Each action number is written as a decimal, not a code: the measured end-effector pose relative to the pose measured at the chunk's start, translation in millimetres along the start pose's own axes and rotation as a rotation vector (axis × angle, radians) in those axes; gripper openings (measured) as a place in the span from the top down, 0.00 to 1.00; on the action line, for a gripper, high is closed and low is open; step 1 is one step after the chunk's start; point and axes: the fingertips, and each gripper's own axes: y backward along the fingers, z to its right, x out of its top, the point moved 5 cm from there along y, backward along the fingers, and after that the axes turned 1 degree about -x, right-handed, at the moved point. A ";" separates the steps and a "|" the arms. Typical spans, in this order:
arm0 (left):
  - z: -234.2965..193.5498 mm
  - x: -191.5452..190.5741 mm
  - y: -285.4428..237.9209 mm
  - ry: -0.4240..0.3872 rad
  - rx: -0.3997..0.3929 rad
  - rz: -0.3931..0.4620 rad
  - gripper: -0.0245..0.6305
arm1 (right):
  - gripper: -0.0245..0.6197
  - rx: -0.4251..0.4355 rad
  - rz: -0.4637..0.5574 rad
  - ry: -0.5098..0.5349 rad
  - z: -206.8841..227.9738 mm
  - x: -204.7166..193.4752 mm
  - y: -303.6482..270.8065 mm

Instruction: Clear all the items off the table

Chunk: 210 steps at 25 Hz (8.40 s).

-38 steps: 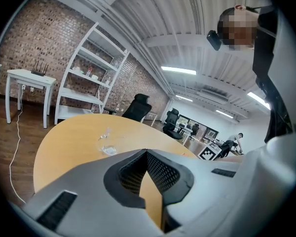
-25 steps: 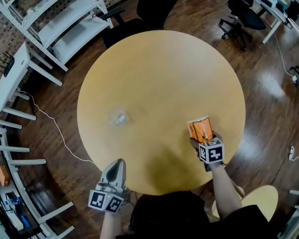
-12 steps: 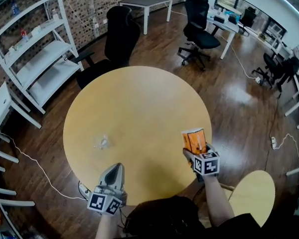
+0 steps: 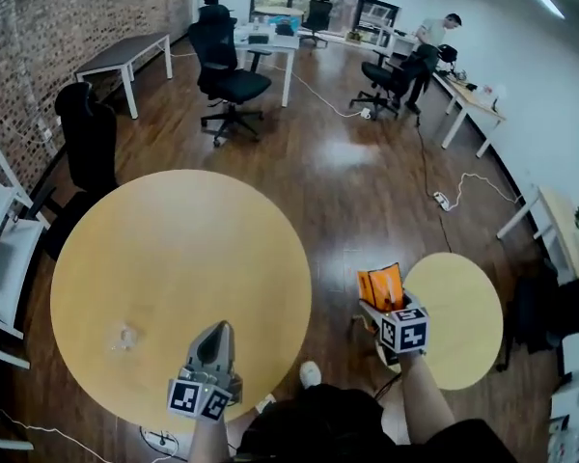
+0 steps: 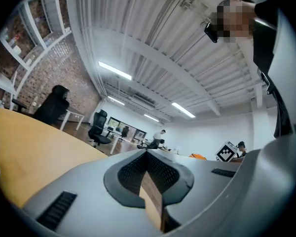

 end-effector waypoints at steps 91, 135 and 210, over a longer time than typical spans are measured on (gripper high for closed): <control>436.0 -294.5 -272.7 -0.044 -0.748 -0.565 0.97 | 0.12 -0.583 0.022 -0.890 413.1 -350.7 197.1; 63.4 48.2 38.0 -0.285 0.375 0.151 0.97 | 0.96 0.447 0.766 -0.048 -11.5 114.8 58.3; -154.5 13.8 184.2 -0.258 1.091 -0.049 0.72 | 0.95 0.913 0.311 0.327 -349.1 127.9 -111.5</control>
